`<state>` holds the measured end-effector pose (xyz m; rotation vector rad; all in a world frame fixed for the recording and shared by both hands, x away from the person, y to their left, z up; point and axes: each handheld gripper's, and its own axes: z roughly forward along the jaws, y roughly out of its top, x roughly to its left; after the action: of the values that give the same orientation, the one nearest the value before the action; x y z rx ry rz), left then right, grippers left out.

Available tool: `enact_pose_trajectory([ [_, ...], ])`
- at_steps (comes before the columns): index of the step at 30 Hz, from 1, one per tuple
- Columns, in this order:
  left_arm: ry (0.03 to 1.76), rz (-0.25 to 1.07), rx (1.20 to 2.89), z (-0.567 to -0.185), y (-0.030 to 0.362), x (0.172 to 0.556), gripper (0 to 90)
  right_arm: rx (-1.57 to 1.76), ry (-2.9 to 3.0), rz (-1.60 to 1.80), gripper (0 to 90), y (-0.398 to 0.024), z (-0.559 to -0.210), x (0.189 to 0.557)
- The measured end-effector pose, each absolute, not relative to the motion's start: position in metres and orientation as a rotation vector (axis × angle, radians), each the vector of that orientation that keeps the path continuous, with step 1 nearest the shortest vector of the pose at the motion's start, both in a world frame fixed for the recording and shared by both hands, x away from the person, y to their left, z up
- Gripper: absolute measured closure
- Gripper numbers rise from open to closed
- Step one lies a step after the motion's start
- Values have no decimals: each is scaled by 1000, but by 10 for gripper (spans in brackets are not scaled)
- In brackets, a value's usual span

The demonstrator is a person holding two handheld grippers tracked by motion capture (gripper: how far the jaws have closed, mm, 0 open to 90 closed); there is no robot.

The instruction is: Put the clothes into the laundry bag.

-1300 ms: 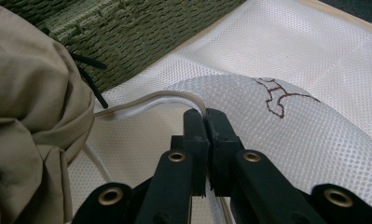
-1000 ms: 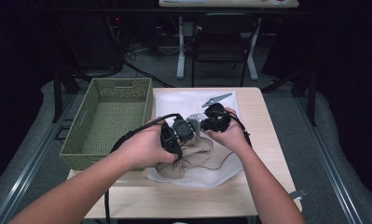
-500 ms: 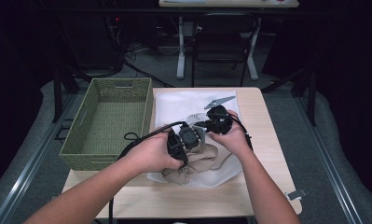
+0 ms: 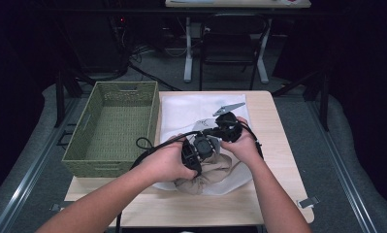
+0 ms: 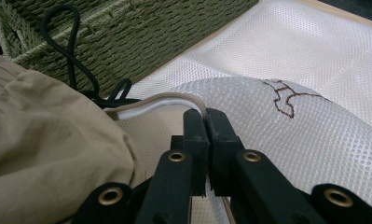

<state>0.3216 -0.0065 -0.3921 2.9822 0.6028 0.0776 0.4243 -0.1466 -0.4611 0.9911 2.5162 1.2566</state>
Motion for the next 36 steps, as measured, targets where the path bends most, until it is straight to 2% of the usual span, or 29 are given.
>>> enact_pose_trajectory([
  [21,579,88,2955,-406,-17,332,707,985,2504,1269,878,-148,-459,420],
  [36,516,95,2974,-406,-34,321,707,1004,2503,1303,878,-153,-459,421],
])
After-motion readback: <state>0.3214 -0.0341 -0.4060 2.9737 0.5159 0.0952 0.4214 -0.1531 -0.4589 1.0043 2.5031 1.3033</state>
